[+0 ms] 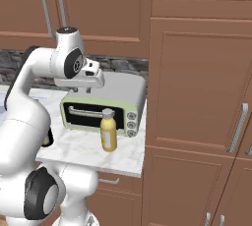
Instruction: There is a wine glass and glass cup on the dining counter. Place the wine bottle next to the wine glass and the juice bottle next to the glass cup.
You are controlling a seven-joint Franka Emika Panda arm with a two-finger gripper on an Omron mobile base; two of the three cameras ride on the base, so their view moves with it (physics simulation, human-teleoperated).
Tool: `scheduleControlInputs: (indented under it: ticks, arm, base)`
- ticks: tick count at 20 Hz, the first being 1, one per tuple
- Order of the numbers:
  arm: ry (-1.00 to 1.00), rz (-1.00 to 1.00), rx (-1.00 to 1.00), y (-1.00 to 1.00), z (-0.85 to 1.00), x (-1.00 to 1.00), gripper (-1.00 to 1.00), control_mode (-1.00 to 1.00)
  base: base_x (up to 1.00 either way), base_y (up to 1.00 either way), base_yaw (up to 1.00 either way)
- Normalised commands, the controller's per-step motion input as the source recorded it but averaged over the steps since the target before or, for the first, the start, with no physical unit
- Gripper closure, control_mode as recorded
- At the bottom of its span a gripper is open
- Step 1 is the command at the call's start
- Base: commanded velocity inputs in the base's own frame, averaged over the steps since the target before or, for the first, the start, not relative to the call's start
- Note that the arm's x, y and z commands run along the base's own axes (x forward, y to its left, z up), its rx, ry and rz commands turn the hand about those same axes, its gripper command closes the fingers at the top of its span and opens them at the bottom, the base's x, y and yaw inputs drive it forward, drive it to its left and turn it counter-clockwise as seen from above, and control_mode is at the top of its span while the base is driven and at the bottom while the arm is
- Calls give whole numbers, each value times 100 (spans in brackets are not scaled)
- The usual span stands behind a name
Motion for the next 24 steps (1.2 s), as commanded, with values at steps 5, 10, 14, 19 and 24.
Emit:
scheduleControlInputs:
  ticks: [5,10,14,19,24]
  arm:
    - [0,-2,0,-1,-6,-9,-100,-100]
    - [-20,5,5,-70,-42,-71,-100,-100]
    - [-35,0,0,-52,-9,-32,-100,-100]
    - [-14,-35,-6,4,-21,2,-100,-100]
    - [0,-69,-2,23,-14,1,-100,-100]
  base:
    - [0,0,0]
    - [0,0,0]
    - [0,0,0]
    - [0,0,0]
    - [0,0,0]
